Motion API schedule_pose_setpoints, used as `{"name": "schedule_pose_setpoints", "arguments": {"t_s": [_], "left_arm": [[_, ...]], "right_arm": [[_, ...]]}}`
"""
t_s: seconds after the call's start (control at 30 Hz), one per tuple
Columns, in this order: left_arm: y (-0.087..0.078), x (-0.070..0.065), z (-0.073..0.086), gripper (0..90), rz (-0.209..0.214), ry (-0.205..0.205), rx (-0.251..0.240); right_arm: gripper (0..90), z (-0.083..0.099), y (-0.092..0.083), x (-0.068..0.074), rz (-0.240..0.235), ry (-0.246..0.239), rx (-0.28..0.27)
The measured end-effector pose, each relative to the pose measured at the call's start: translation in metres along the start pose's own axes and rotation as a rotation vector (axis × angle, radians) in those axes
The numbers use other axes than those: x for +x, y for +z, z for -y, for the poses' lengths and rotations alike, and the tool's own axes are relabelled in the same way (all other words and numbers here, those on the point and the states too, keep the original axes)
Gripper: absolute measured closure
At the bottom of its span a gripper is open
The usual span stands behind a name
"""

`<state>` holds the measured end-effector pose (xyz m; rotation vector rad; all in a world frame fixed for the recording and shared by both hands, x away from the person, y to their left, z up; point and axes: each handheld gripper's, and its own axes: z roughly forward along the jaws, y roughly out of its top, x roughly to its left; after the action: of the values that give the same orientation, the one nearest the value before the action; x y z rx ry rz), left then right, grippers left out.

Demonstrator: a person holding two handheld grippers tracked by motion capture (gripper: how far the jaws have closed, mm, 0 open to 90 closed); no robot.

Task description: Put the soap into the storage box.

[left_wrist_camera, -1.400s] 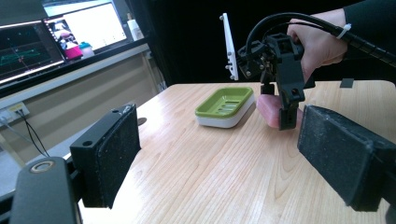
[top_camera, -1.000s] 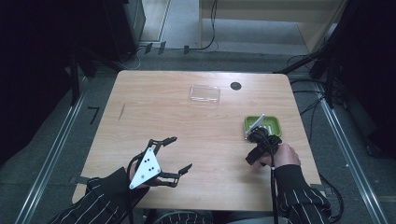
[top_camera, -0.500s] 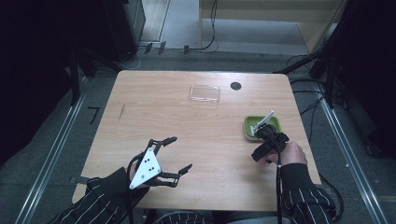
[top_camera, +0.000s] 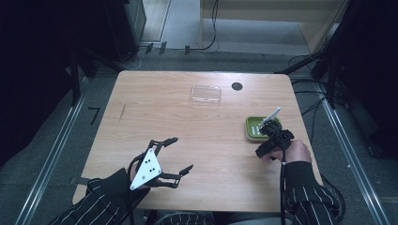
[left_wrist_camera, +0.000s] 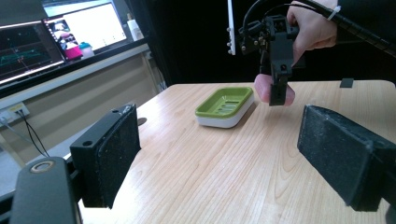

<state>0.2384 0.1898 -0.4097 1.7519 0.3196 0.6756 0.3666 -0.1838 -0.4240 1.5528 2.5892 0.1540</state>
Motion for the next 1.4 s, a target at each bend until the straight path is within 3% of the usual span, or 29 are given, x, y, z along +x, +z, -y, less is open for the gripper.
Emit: {"name": "schedule_pose_setpoints", "arguments": {"t_s": [0.53, 1.4], "left_arm": [[0.0, 0.0, 0.0, 13.6, 0.0, 0.0, 0.0], [0.001, -0.001, 0.0, 13.5, 0.004, 0.0, -0.001]], "right_arm": [[13.2, -0.012, -0.008, -0.001, 0.021, 0.007, -0.044], [13.2, -0.026, -0.013, -0.009, 0.027, -0.002, -0.063]]}}
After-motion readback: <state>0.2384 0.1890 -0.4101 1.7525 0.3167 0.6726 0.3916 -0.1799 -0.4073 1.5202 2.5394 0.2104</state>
